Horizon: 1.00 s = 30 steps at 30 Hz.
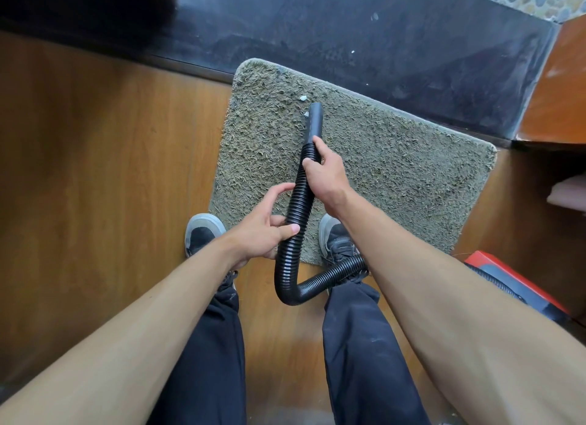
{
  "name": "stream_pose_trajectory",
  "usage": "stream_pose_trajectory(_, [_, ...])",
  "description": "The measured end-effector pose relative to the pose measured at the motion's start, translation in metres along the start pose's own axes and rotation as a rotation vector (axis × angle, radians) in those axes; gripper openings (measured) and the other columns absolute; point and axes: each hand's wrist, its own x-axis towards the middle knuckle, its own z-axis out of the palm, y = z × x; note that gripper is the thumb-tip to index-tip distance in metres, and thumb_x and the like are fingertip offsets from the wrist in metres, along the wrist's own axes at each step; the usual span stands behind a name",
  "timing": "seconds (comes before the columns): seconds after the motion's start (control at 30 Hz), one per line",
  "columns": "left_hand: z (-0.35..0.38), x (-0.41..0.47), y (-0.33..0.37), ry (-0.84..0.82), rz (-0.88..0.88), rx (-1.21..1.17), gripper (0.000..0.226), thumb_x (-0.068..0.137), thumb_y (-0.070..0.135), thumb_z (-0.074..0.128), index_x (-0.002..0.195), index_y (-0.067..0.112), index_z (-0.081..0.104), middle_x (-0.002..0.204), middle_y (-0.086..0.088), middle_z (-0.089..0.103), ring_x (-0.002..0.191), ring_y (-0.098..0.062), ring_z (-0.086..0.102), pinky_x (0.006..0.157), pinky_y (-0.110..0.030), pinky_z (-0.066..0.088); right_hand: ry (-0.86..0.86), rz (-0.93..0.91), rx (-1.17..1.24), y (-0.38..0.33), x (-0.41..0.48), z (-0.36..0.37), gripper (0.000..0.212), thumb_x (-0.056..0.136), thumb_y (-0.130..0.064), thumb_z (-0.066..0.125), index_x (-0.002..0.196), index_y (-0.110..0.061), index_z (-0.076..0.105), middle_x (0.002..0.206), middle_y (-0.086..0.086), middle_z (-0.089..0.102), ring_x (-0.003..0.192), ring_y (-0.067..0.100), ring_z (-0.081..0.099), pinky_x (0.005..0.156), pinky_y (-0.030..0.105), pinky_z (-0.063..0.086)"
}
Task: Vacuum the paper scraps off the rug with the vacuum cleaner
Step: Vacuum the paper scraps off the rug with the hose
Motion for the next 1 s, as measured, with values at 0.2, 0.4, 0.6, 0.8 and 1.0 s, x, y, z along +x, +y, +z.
stream_pose_trajectory(0.2, [0.004, -0.004, 0.0, -0.015, -0.022, 0.011, 0.068, 0.099, 0.004, 0.055, 0.139, 0.052, 0.031, 0.098, -0.006, 0.07, 0.086, -0.016, 0.063, 0.071, -0.04, 0.058, -0.015, 0.057, -0.002, 0.001, -0.007, -0.005, 0.056, 0.092, -0.008, 0.046, 0.146, -0.02, 0.041, 0.101, -0.002, 0.06, 0.094, 0.021, 0.061, 0.092, 0.043, 0.052])
stream_pose_trajectory(0.4, [-0.002, -0.011, -0.008, 0.007, -0.025, -0.008, 0.065, 0.099, 0.005, 0.055, 0.137, 0.053, 0.032, 0.092, -0.001, 0.072, 0.087, -0.018, 0.066, 0.087, -0.051, 0.055, -0.039, 0.054, -0.068, 0.002, -0.007, 0.012, 0.071, 0.075, -0.028, 0.048, 0.146, -0.029, 0.04, 0.123, 0.002, 0.062, 0.107, 0.023, 0.062, 0.1, 0.047, 0.048])
stream_pose_trajectory(0.6, [-0.007, -0.006, -0.008, 0.007, -0.031, -0.016, 0.065, 0.1, 0.006, 0.054, 0.137, 0.054, 0.033, 0.099, -0.003, 0.072, 0.087, -0.016, 0.063, 0.077, -0.043, 0.056, -0.008, 0.04, -0.042, 0.002, -0.002, 0.017, 0.072, 0.073, -0.031, 0.045, 0.145, -0.03, 0.042, 0.125, 0.004, 0.062, 0.107, 0.025, 0.061, 0.099, 0.048, 0.048])
stream_pose_trajectory(0.8, [0.006, 0.007, 0.002, -0.042, -0.023, 0.02, 0.066, 0.099, 0.005, 0.055, 0.14, 0.051, 0.03, 0.095, -0.009, 0.065, 0.079, -0.016, 0.057, 0.064, -0.035, 0.05, 0.035, 0.058, 0.019, 0.008, 0.0, -0.007, 0.064, 0.086, -0.017, 0.047, 0.149, -0.024, 0.036, 0.123, 0.007, 0.06, 0.092, 0.018, 0.059, 0.092, 0.044, 0.051])
stream_pose_trajectory(1.0, [-0.001, -0.001, -0.005, -0.016, -0.025, -0.001, 0.065, 0.099, 0.005, 0.055, 0.135, 0.054, 0.033, 0.093, -0.002, 0.071, 0.086, -0.017, 0.063, 0.078, -0.046, 0.055, -0.016, 0.056, -0.02, 0.005, -0.002, 0.003, 0.068, 0.08, -0.023, 0.049, 0.147, -0.026, 0.039, 0.119, 0.001, 0.06, 0.105, 0.026, 0.062, 0.098, 0.05, 0.049])
